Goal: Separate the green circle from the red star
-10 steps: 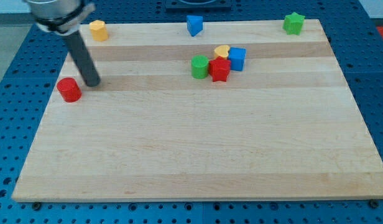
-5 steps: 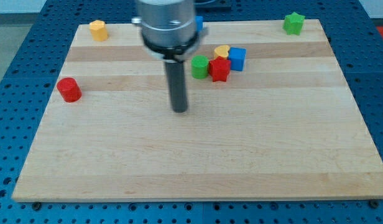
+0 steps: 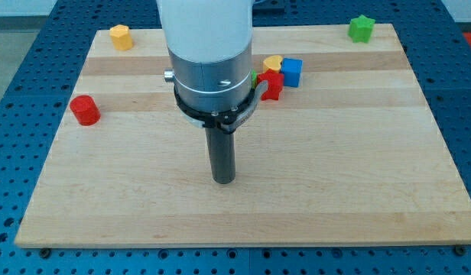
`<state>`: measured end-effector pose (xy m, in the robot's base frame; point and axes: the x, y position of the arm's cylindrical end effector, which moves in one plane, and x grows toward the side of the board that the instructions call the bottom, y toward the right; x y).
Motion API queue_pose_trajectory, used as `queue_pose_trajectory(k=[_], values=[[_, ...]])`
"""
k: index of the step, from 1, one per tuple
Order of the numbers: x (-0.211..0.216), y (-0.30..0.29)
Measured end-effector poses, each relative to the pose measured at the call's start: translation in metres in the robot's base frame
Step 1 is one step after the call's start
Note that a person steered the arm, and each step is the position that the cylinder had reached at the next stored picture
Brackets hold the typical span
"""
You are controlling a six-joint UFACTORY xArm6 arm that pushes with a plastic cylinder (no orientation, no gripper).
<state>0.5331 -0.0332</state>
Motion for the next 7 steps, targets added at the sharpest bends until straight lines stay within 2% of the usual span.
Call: queue_pose_trajectory(k=[3, 4, 5, 6, 7], values=[[-0.004, 0.025], [-0.043, 0.095], [-0.075, 0.080], [-0.086, -0.016], [-0.160, -0.070]])
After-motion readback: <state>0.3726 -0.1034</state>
